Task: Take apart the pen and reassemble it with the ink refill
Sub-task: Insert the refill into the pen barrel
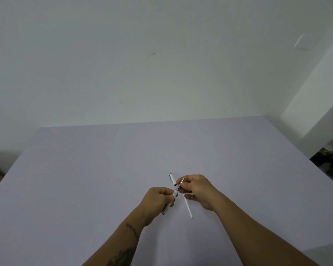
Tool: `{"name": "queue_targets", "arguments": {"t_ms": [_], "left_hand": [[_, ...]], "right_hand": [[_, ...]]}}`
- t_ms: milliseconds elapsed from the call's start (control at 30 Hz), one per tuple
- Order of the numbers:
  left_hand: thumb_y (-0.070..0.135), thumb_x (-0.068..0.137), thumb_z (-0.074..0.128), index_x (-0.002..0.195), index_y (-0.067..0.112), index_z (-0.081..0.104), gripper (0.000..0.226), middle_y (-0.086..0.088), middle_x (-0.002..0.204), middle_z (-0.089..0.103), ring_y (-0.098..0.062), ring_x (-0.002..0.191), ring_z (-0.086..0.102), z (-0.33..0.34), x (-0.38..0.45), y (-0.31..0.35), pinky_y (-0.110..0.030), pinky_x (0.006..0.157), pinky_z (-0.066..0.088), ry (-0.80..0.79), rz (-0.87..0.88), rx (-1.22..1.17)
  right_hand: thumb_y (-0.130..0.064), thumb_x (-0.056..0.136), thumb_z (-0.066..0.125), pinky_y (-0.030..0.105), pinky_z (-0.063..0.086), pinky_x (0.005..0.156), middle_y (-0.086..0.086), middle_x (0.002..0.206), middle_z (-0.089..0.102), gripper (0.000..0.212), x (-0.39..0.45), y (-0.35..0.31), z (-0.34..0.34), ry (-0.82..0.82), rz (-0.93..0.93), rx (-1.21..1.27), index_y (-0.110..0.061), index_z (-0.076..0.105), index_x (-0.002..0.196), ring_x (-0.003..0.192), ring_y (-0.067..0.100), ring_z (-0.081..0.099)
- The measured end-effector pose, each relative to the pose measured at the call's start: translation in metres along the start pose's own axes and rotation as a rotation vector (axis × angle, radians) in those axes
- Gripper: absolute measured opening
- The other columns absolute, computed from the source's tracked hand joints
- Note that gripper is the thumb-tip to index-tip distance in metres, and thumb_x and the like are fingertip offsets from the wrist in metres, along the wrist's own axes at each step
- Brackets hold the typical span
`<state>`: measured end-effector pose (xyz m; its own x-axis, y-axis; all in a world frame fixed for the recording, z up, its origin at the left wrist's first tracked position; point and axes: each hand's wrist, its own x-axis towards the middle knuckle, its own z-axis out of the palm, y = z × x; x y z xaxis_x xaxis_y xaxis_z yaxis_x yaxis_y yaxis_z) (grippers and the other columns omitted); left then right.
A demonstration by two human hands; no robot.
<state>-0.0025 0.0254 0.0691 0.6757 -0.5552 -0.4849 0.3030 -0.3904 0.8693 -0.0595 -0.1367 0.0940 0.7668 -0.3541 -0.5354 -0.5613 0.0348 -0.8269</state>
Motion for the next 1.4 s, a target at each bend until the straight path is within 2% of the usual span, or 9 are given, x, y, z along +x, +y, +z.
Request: {"name": "queue_targets", "arguments": {"t_ms": [200,333,500,667,900,1000,1067,1233,1400], "left_hand": [[0.009,0.086,0.063,0.08,0.018,0.076,0.017,-0.015,0.087,0.073,-0.026,0.083,0.064,0.0,0.002,0.004,-0.041,0.079,0.056,0.037,0.016,-0.002],[0.009,0.087,0.062,0.081,0.017,0.076,0.017,-0.01,0.081,0.072,-0.026,0.081,0.064,0.001,0.002,0.007,-0.036,0.073,0.054,0.03,0.026,-0.038],[0.011,0.092,0.056,0.089,0.017,0.076,0.021,-0.01,0.085,0.071,-0.021,0.078,0.064,0.0,0.002,0.011,-0.028,0.067,0.054,0.0,0.05,-0.039],[0.009,0.091,0.055,0.081,0.015,0.075,0.024,-0.009,0.077,0.069,-0.019,0.068,0.059,-0.002,0.003,0.01,-0.024,0.057,0.051,0.008,0.015,-0.008],[0.011,0.088,0.061,0.088,0.014,0.075,0.014,-0.01,0.08,0.069,-0.023,0.077,0.06,-0.002,0.005,0.005,-0.031,0.063,0.05,0.014,0.0,-0.022],[0.01,0.087,0.062,0.088,0.016,0.074,0.014,-0.009,0.082,0.069,-0.024,0.08,0.062,-0.002,0.005,0.003,-0.031,0.062,0.05,-0.004,-0.015,-0.056],[0.009,0.088,0.062,0.088,0.017,0.074,0.015,-0.009,0.083,0.069,-0.023,0.081,0.062,-0.001,0.005,0.003,-0.031,0.063,0.051,-0.019,-0.025,-0.078],[0.006,0.087,0.062,0.089,0.016,0.072,0.015,-0.007,0.084,0.068,-0.022,0.081,0.064,0.0,0.006,0.0,-0.034,0.071,0.053,-0.023,-0.057,-0.096],[0.003,0.085,0.063,0.086,0.016,0.07,0.015,-0.007,0.081,0.067,-0.022,0.079,0.063,-0.003,0.009,-0.003,-0.031,0.068,0.052,-0.014,-0.071,-0.139]], "right_hand": [[-0.018,0.09,0.069,0.026,0.054,0.067,0.005,0.091,0.075,0.011,0.002,0.002,0.0,0.044,-0.008,0.01,-0.012,0.076,0.096,0.08,0.014,0.068],[-0.012,0.092,0.066,0.027,0.055,0.068,0.004,0.087,0.074,0.011,0.003,-0.002,-0.001,0.05,-0.013,0.035,-0.013,0.077,0.091,0.08,0.014,0.068],[-0.007,0.097,0.057,0.033,0.057,0.078,0.009,0.099,0.075,0.02,0.001,-0.007,-0.002,0.017,0.005,0.082,-0.014,0.075,0.093,0.094,0.021,0.07],[-0.008,0.098,0.054,0.033,0.055,0.078,0.004,0.091,0.074,0.022,0.0,-0.009,-0.005,0.042,0.009,0.11,-0.014,0.075,0.094,0.086,0.017,0.069],[-0.014,0.093,0.064,0.03,0.055,0.073,0.003,0.084,0.074,0.011,0.006,-0.005,-0.006,0.135,-0.014,0.13,-0.01,0.074,0.093,0.076,0.014,0.07],[-0.015,0.093,0.064,0.028,0.054,0.067,0.009,0.09,0.077,0.012,0.008,-0.006,-0.006,0.138,-0.011,0.108,-0.006,0.073,0.094,0.073,0.013,0.071],[-0.015,0.094,0.063,0.028,0.054,0.065,0.011,0.094,0.078,0.013,0.01,-0.006,-0.006,0.164,-0.01,0.16,-0.006,0.072,0.095,0.075,0.015,0.072],[-0.014,0.094,0.062,0.028,0.054,0.063,0.008,0.087,0.077,0.014,0.014,-0.01,-0.01,0.263,-0.003,0.258,-0.006,0.073,0.093,0.073,0.016,0.07],[-0.012,0.094,0.062,0.03,0.056,0.064,0.009,0.088,0.077,0.011,0.019,-0.006,-0.012,0.278,0.038,0.331,-0.007,0.072,0.092,0.076,0.018,0.071]]}}
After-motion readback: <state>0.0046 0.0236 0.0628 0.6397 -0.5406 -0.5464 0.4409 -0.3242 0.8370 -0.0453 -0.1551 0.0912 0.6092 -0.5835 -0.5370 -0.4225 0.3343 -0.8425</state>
